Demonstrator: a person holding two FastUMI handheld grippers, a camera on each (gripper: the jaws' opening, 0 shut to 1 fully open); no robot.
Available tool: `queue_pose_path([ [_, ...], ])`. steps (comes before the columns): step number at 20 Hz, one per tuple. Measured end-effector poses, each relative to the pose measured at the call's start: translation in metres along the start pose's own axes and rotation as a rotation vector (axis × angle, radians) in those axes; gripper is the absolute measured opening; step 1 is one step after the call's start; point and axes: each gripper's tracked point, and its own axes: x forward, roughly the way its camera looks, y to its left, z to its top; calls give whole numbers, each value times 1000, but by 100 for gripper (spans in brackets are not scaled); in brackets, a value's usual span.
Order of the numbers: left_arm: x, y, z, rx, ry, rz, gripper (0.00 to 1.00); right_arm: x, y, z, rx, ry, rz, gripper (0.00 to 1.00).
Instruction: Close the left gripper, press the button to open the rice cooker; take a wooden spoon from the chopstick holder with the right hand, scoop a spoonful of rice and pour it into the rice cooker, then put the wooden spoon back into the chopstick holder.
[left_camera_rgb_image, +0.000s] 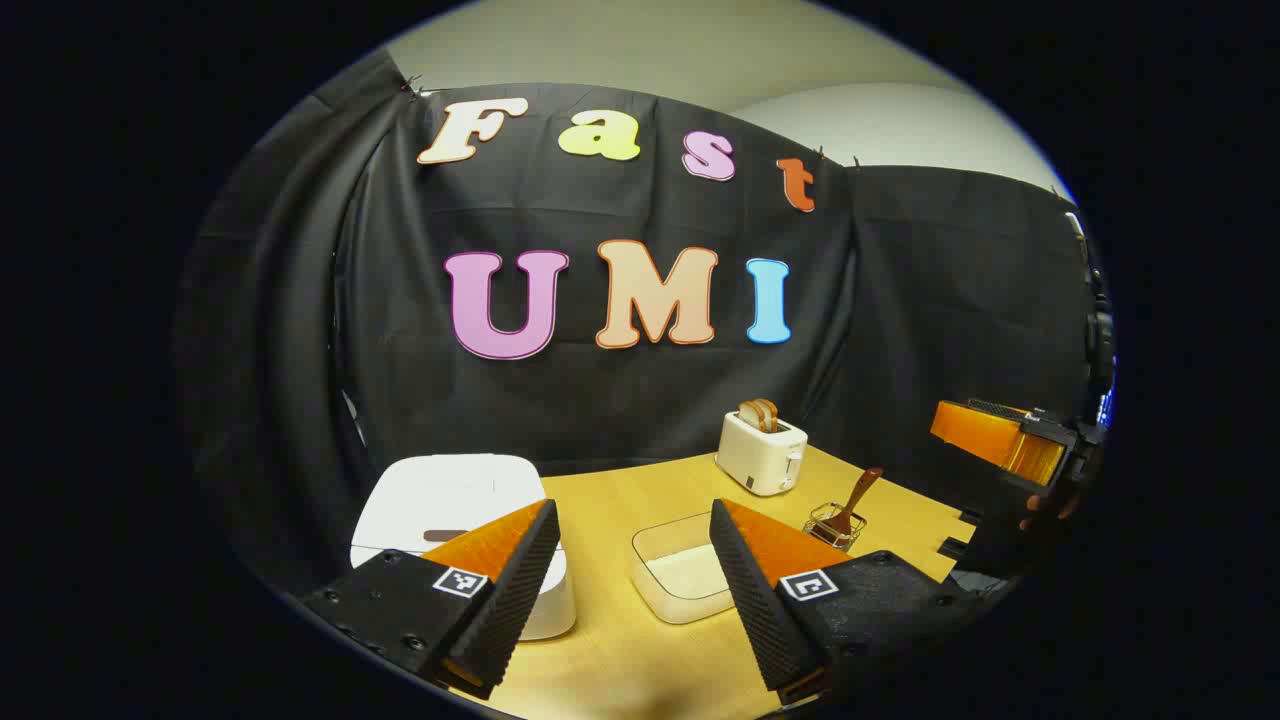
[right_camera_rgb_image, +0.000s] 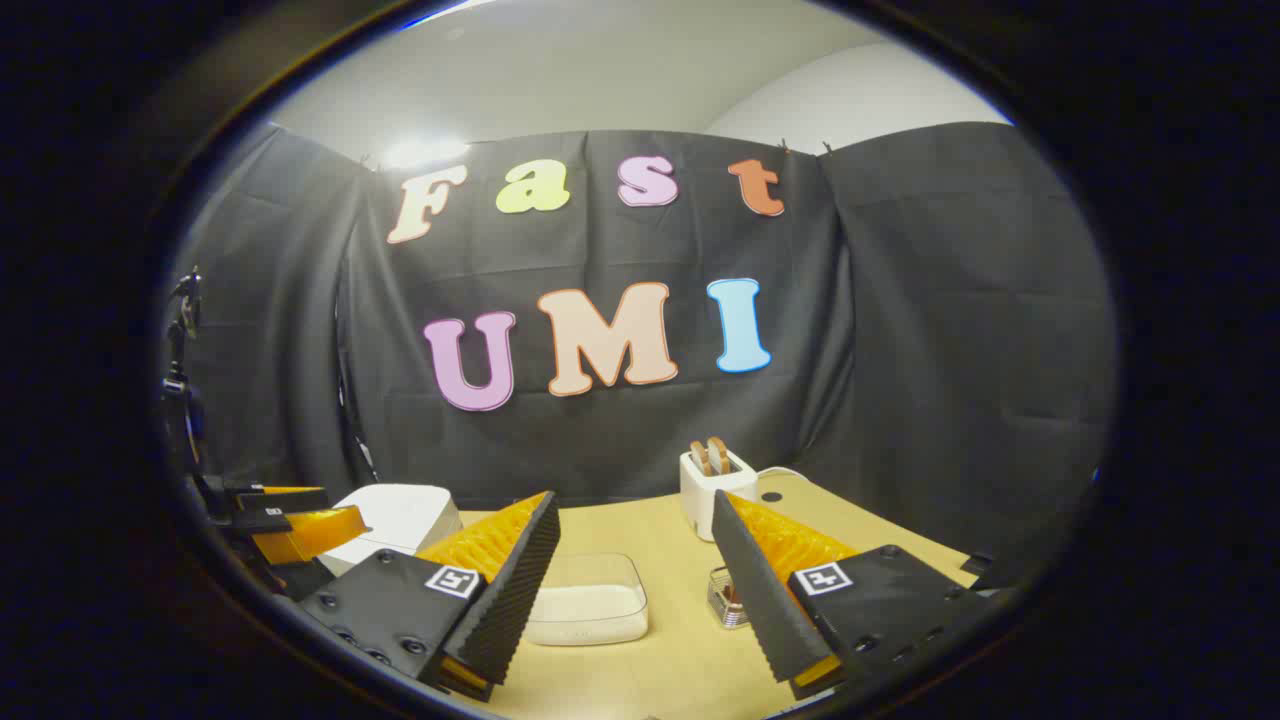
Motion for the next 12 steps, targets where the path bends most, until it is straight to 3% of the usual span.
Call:
queue_pose_path([
  [12, 1, 25, 9, -22, -22, 42, 90, 7, 8, 0, -7, 10, 5, 97],
])
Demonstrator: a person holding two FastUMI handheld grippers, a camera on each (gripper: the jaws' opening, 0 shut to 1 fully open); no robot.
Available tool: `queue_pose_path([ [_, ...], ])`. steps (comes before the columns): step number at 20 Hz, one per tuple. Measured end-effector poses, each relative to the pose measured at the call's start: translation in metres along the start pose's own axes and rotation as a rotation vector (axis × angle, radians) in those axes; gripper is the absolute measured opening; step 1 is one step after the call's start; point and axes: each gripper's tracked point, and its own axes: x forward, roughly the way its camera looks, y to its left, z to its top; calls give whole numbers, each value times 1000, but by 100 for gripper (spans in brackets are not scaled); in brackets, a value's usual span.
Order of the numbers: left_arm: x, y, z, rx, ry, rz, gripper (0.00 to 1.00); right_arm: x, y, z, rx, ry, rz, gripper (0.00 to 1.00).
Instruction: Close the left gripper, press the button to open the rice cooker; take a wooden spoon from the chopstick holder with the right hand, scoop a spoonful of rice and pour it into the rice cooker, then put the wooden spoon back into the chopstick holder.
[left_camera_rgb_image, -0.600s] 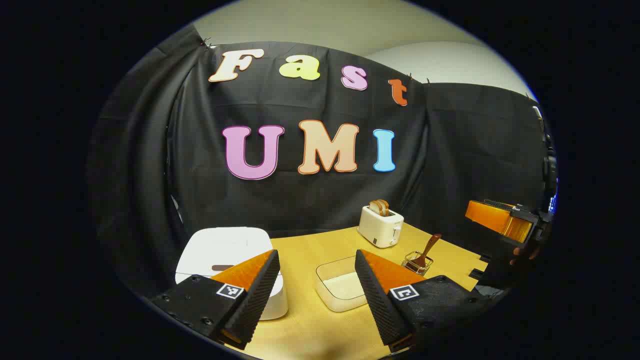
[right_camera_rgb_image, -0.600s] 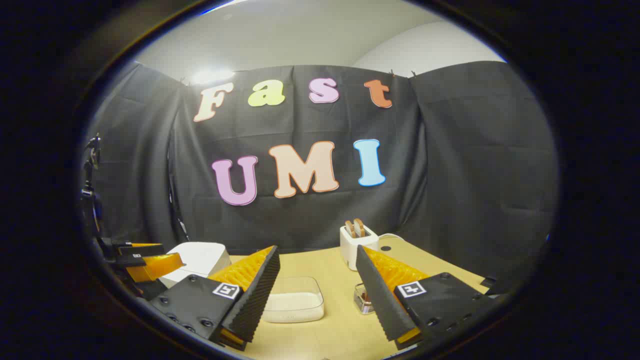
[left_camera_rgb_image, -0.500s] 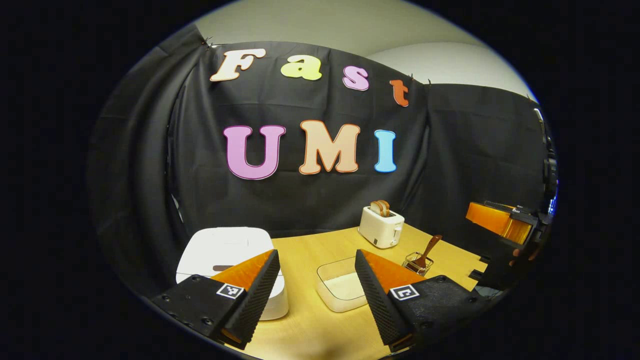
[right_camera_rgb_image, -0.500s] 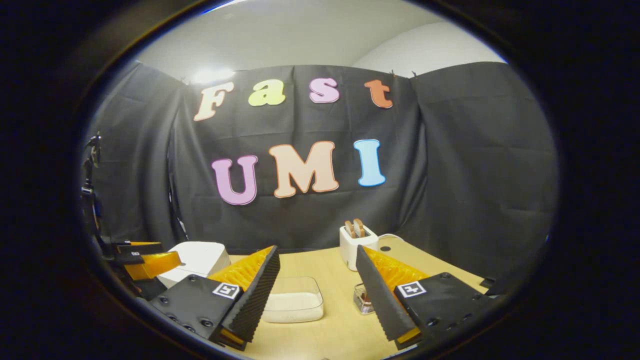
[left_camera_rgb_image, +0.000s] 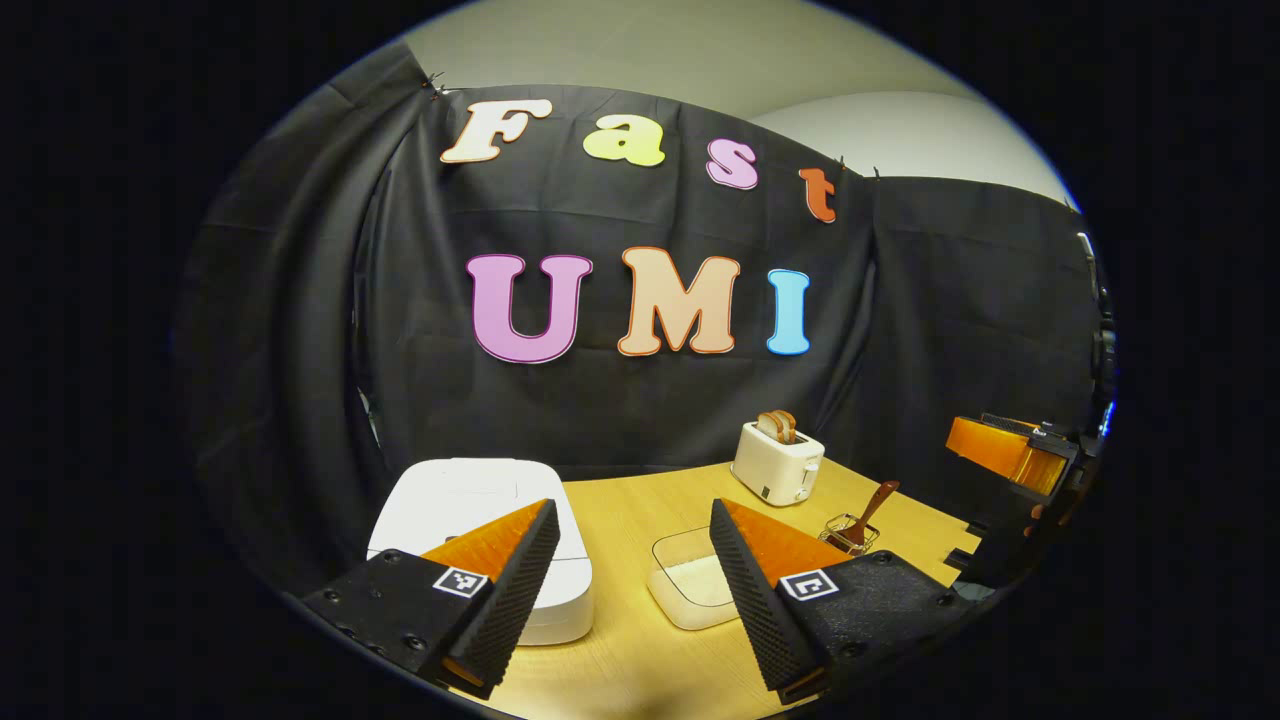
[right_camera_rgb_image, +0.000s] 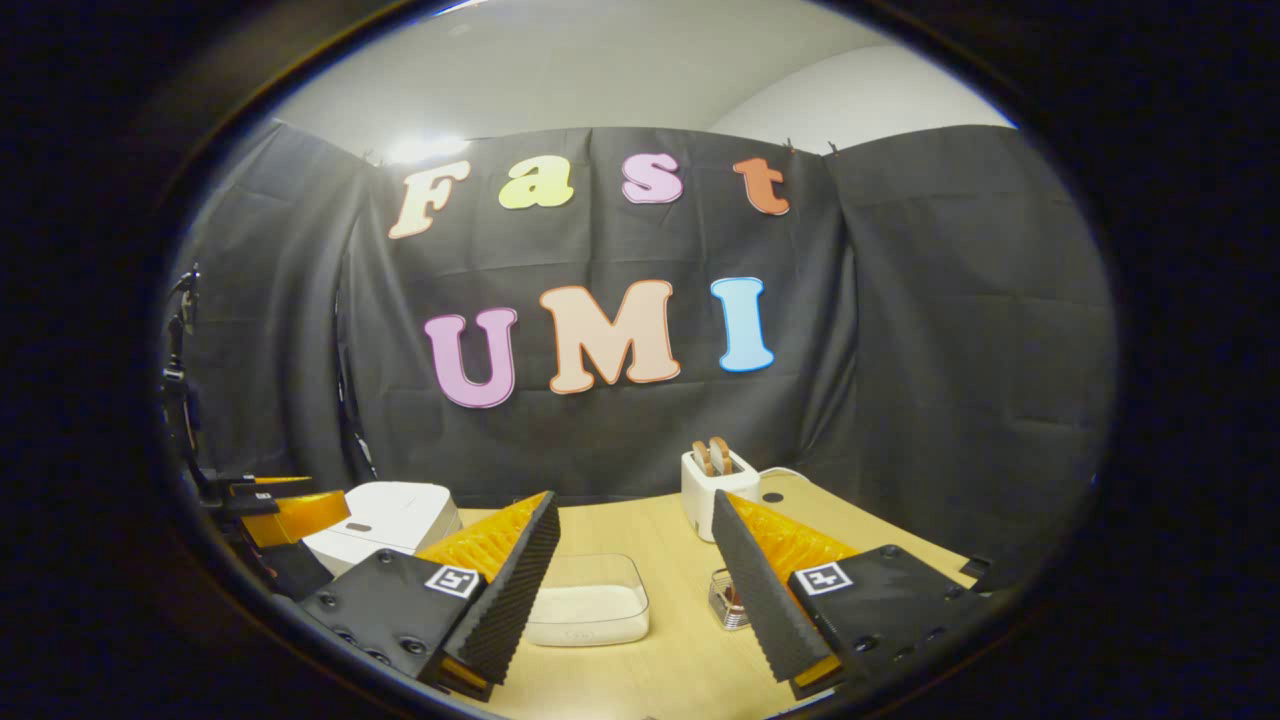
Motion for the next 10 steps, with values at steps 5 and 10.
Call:
queue_pose_path([
  [5, 4, 10, -3, 2, -4, 5, 90, 2, 1, -3, 6, 8, -3, 98],
  [10, 3, 34, -6, 1, 3, 51, 75, 0, 8, -3, -9, 3, 0, 98],
])
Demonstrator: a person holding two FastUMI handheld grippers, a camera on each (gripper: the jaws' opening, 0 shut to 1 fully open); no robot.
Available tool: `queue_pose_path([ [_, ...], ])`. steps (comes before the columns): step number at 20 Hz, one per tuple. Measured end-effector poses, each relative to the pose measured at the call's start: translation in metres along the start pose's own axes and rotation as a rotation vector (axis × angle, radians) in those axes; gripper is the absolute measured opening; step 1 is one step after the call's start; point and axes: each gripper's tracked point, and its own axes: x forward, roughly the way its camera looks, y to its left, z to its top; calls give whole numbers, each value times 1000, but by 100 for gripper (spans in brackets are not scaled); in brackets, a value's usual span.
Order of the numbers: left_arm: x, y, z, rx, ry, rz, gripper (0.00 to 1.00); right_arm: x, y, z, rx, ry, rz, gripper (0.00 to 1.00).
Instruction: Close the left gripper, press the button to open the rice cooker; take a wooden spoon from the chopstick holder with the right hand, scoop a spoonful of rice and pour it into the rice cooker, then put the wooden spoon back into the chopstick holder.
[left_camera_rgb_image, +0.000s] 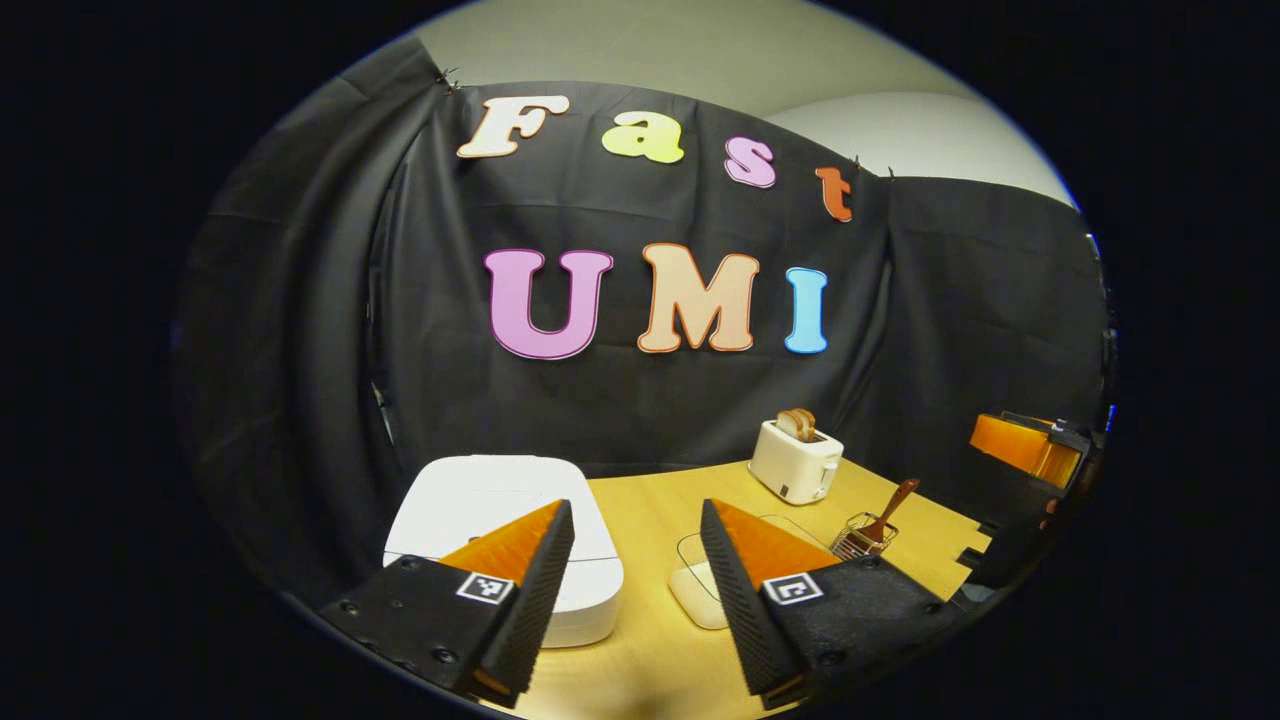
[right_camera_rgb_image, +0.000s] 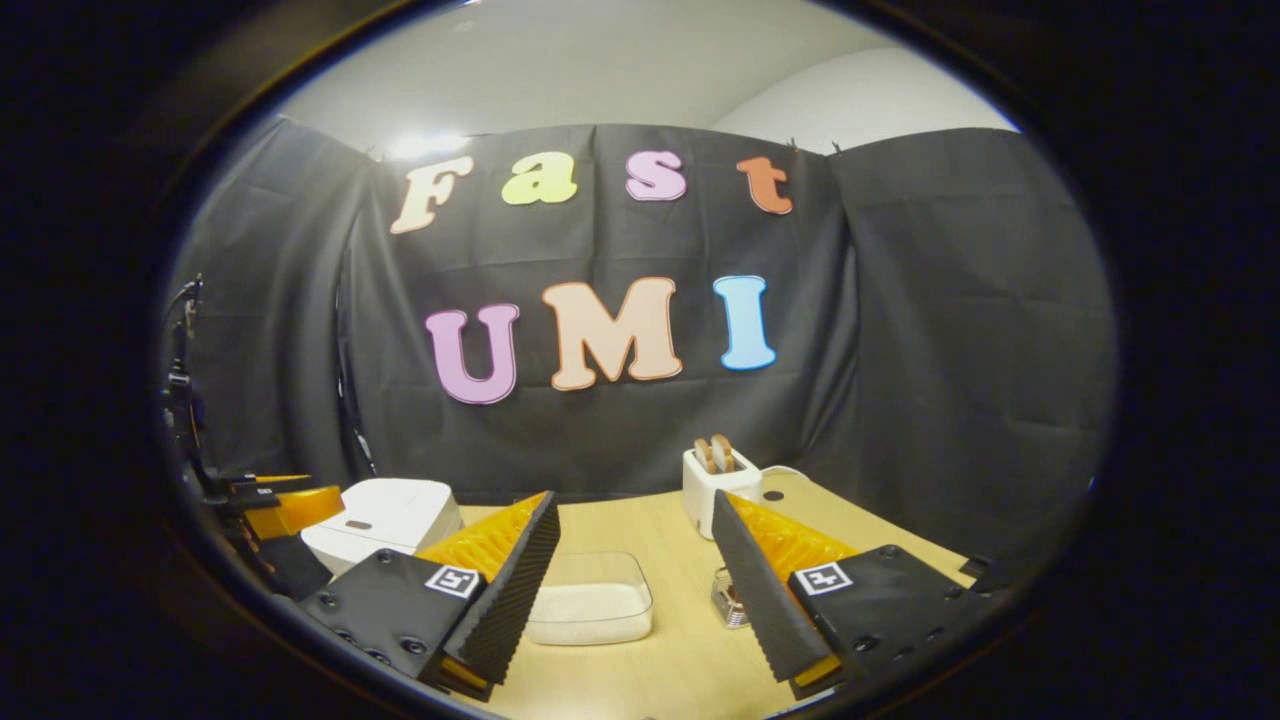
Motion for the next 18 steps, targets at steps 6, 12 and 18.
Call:
queue_pose_path([
  [6, -5, 32, 0, -12, -10, 61, 29, -3, 4, 6, -6, -18, 2, 97],
  [12, -5, 69, -16, -49, 23, 140, 0, -8, 1, 1, -13, -7, -12, 97],
  [18, 20, 98, -33, -25, 40, 133, 0, -15, -2, -7, 2, 13, -43, 98],
])
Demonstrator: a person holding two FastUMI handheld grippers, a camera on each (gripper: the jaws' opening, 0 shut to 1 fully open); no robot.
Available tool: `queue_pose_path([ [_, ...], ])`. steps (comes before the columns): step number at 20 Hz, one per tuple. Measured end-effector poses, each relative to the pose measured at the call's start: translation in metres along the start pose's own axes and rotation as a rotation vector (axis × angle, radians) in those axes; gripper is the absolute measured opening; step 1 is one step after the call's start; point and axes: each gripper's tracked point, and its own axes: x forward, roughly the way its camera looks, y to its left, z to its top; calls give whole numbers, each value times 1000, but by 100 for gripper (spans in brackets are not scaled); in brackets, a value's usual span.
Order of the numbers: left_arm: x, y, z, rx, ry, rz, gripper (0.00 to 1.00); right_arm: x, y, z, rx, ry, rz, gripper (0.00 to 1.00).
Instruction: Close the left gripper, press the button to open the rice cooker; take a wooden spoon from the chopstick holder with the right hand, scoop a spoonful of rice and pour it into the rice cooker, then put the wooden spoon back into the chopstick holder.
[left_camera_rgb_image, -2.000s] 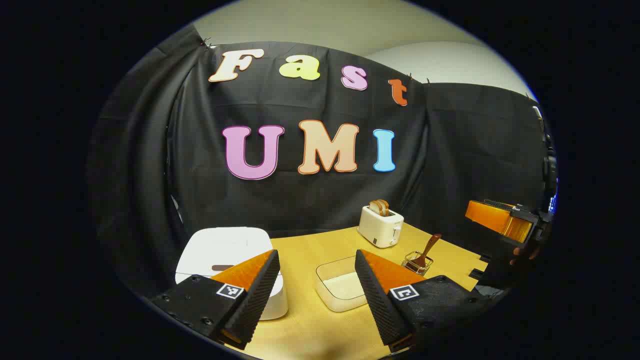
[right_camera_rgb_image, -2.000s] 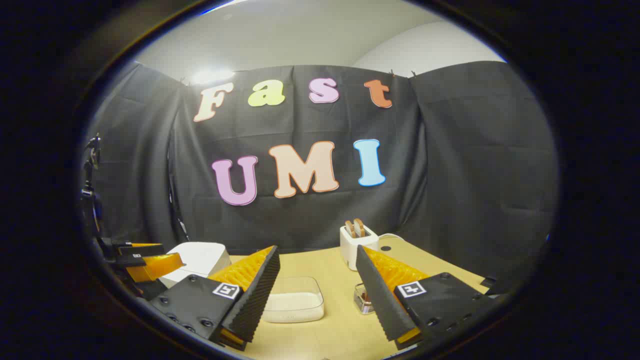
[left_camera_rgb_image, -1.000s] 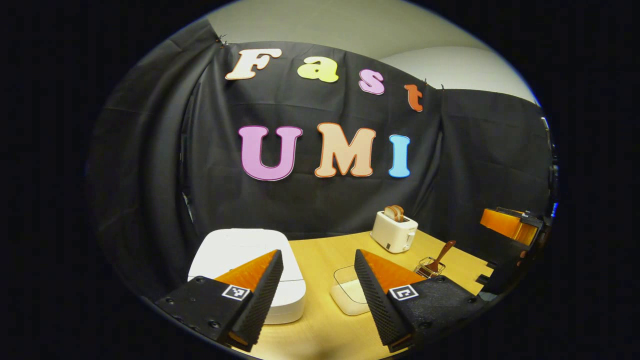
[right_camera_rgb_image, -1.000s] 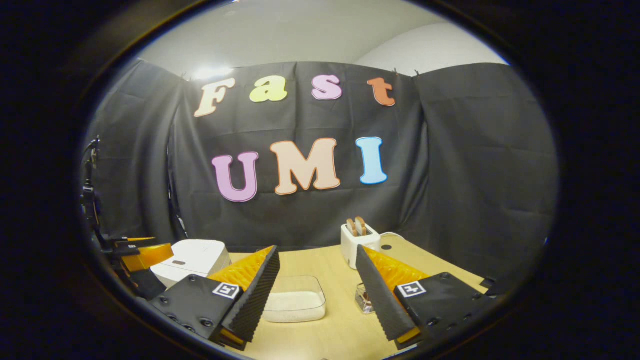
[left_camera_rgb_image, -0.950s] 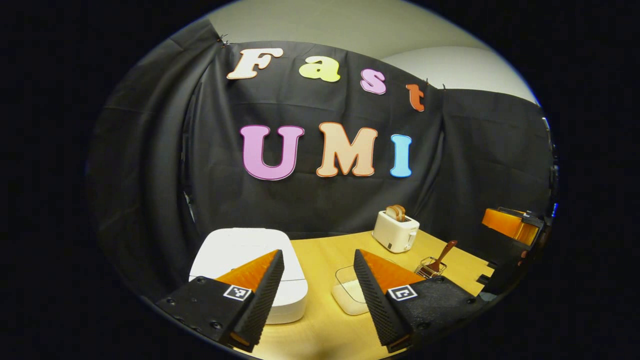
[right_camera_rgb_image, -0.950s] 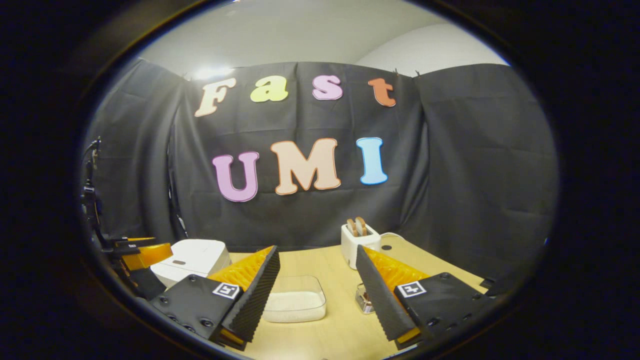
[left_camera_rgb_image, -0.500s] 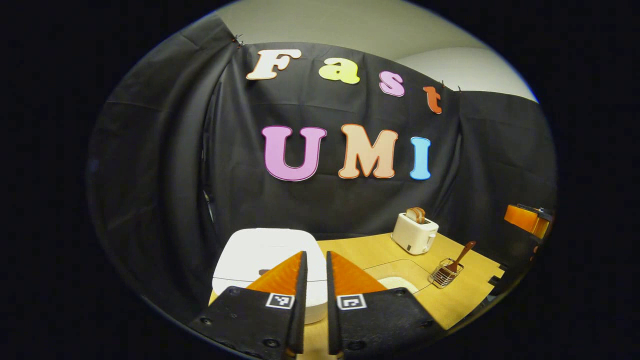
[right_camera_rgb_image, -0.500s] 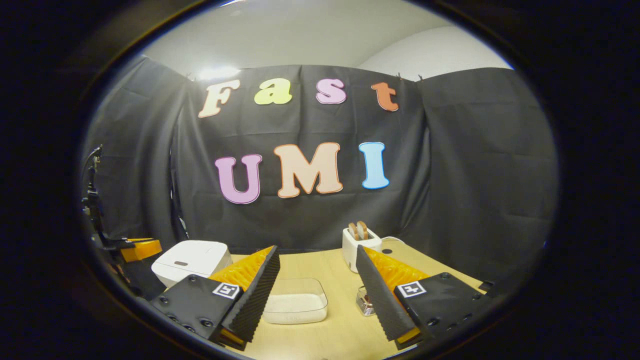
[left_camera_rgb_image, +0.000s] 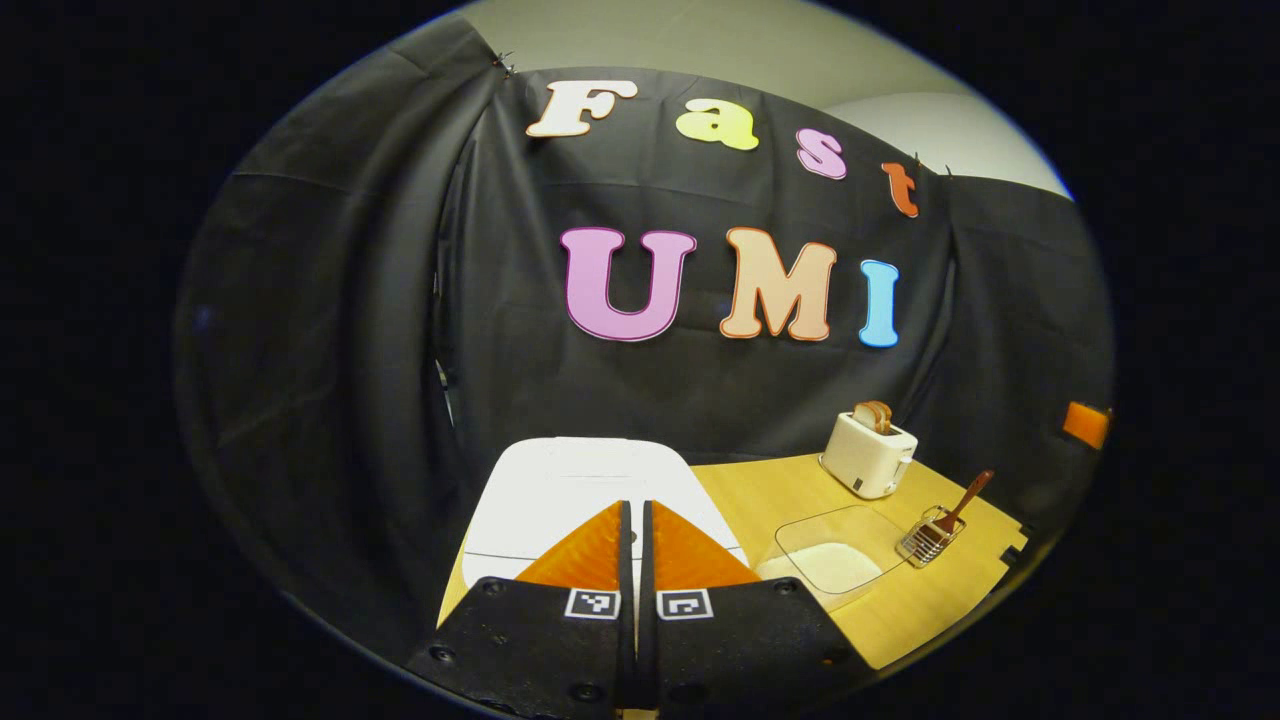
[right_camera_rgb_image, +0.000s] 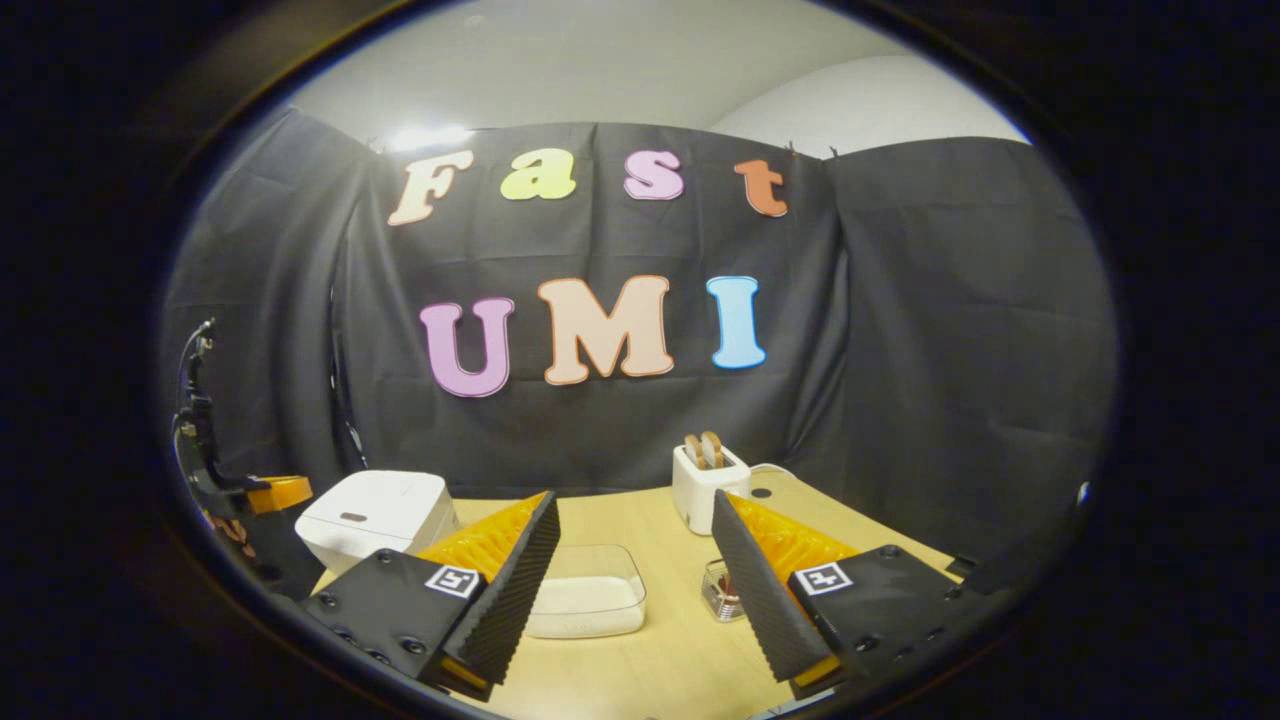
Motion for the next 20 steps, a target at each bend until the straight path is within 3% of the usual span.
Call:
queue_pose_path([
  [10, 64, 33, -48, 17, 123, -18, 0, -14, -15, -7, -22, 33, -85, 98],
  [20, 75, 35, -61, 2, 153, -33, 0, -22, -16, -9, -57, 42, -110, 99],
])
